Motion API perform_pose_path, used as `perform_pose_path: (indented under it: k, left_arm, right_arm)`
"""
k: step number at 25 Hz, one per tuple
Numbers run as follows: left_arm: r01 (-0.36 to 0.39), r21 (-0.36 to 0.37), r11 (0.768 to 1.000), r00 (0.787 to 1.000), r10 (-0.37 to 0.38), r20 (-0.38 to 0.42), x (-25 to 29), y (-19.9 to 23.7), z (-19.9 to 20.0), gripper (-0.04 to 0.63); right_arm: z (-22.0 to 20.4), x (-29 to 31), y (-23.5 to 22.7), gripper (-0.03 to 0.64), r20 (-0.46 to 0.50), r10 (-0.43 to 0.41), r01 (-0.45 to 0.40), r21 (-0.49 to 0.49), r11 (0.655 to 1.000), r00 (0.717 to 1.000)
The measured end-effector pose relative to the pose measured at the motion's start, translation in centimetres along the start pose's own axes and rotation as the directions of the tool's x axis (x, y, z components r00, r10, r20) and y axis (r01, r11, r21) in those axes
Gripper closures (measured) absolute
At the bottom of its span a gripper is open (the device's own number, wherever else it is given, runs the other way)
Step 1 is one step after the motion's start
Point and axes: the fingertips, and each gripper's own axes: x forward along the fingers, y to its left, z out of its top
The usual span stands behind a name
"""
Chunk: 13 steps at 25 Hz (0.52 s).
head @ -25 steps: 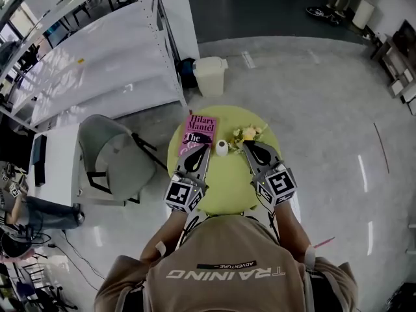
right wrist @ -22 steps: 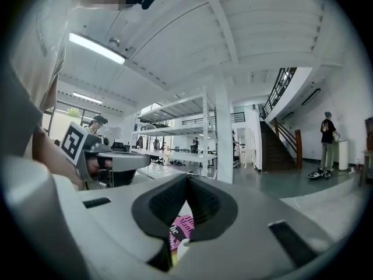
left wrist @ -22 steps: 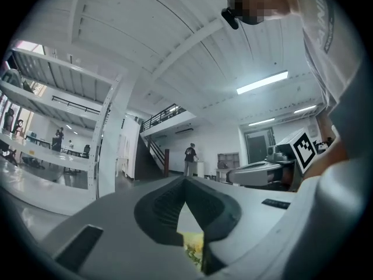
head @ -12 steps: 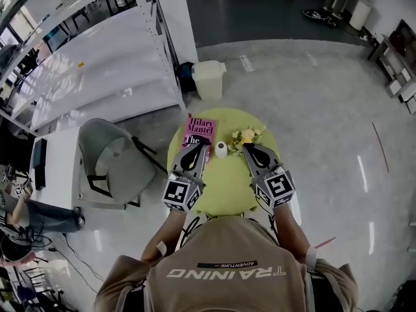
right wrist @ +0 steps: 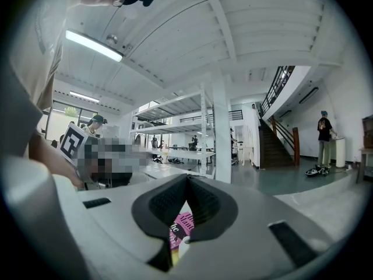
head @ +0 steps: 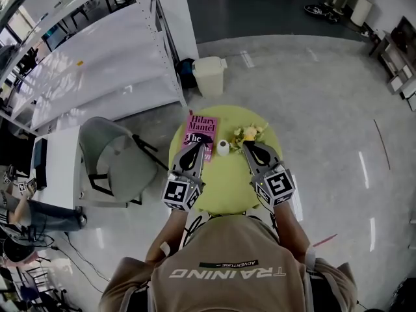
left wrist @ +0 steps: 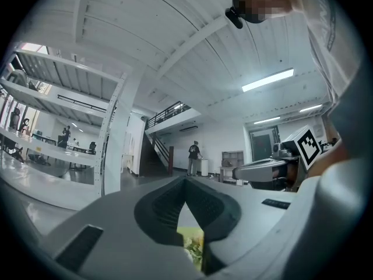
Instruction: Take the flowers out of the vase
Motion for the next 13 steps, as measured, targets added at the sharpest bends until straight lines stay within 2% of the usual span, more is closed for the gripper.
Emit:
perform_pose_path:
  k: [13]
  left_arm:
    - [0.008, -0.019, 1.000, 1.000, -0.008, -0.010, 0.37, -0.39, -0.53, 0.594]
  right_arm:
    - [-0.35, 0.03, -0.48, 0.615, -0.013, 0.008, -0.008, -0.009, 1.000, 1.000]
